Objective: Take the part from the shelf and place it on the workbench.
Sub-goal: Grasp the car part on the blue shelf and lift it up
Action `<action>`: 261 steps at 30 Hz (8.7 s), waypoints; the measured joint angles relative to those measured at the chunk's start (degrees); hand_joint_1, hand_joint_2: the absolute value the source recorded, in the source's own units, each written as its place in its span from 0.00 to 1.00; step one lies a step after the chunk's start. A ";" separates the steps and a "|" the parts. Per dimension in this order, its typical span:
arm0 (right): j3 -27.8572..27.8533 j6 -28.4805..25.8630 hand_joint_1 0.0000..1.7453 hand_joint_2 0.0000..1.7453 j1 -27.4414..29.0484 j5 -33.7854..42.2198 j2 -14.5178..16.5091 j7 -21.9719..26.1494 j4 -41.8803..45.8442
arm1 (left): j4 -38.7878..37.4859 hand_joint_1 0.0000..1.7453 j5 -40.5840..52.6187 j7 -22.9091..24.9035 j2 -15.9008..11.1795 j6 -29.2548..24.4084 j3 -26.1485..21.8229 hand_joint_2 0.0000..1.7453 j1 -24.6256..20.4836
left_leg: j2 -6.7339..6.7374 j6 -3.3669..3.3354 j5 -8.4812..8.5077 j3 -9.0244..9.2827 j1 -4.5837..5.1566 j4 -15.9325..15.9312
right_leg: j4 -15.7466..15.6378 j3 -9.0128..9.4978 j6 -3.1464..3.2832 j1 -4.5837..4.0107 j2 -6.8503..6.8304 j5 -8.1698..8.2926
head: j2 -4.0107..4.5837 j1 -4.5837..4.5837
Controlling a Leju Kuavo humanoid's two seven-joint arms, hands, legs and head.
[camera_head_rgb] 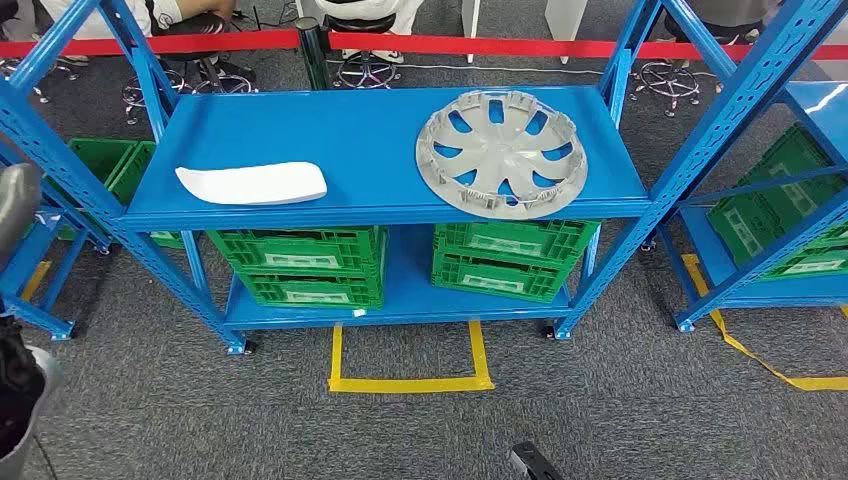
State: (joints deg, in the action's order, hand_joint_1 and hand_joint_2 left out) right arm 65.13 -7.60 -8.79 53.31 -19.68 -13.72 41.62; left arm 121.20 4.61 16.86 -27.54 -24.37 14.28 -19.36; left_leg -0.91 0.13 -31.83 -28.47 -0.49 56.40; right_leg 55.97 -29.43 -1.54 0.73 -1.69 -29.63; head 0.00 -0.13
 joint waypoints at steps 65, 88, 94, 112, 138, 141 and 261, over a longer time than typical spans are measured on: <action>4.76 -3.34 0.00 1.00 1.91 8.55 -0.33 4.09 -2.53 | -1.17 0.00 -3.75 13.78 -8.72 7.38 16.97 0.00 -16.11 | 0.90 -0.04 -0.02 -0.08 0.00 0.01 | 0.03 -0.15 0.01 0.02 0.53 0.07 | 0.00 -0.13; 4.99 -3.26 0.00 1.00 1.84 9.61 -0.64 4.52 -3.02 | -2.78 0.00 -2.35 12.14 -8.66 7.11 16.79 0.00 -15.17 | 0.69 -1.70 0.25 0.34 -0.28 -0.63 | 14.48 -8.04 -1.25 0.22 1.14 -5.49 | 0.00 -0.79; 5.15 -4.05 0.00 1.00 1.90 9.71 -0.78 4.30 -2.99 | -2.76 0.00 -2.22 12.88 -8.60 6.98 16.79 0.00 -14.89 | 0.10 -0.87 -1.74 2.67 -0.07 -0.63 | 4.82 -6.57 0.09 -0.10 1.21 4.44 | 0.00 -1.66; 5.46 -3.86 0.00 1.00 1.52 10.14 -1.17 4.52 -2.79 | -2.38 0.00 -2.36 12.71 -10.11 6.76 15.46 0.00 -12.72 | 1.21 0.92 2.95 -7.01 -0.76 3.67 | 1.77 -0.62 0.03 0.17 2.14 -1.53 | 0.00 0.69; 6.02 -3.47 0.00 1.00 1.67 10.80 -1.38 5.10 -2.25 | -1.87 0.00 -2.25 13.19 -10.53 6.58 14.69 0.00 -13.13 | 1.14 2.87 2.19 -10.36 -1.37 10.11 | 0.39 -0.25 1.73 0.44 1.88 -0.11 | 0.00 -1.35; 6.03 -3.67 0.00 1.00 1.43 10.79 -1.32 5.14 -1.89 | -1.89 0.00 -2.40 13.27 -10.16 6.80 14.97 0.00 -14.10 | 1.73 2.85 3.88 -8.41 -1.48 5.24 | 2.23 -0.28 0.15 0.58 2.15 -2.02 | 0.00 -0.73; 6.64 3.25 0.00 1.00 -1.24 2.51 6.12 3.07 -11.31 | -19.13 0.00 15.50 23.05 -1.29 44.02 29.94 1.00 -12.35 | -0.17 -0.28 -0.43 -1.21 0.51 1.63 | 2.03 -4.80 2.01 -1.86 1.91 2.68 | 0.00 -2.54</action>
State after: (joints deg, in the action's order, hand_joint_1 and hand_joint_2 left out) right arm 71.78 -4.34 -10.03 55.82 -13.56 -10.65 30.31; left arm 102.07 20.11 39.91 -28.83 19.65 44.23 -31.71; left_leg -1.08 -0.16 -32.26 -29.68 0.02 58.03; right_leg 58.01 -34.23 0.48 -1.12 0.22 -26.94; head 0.00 -2.67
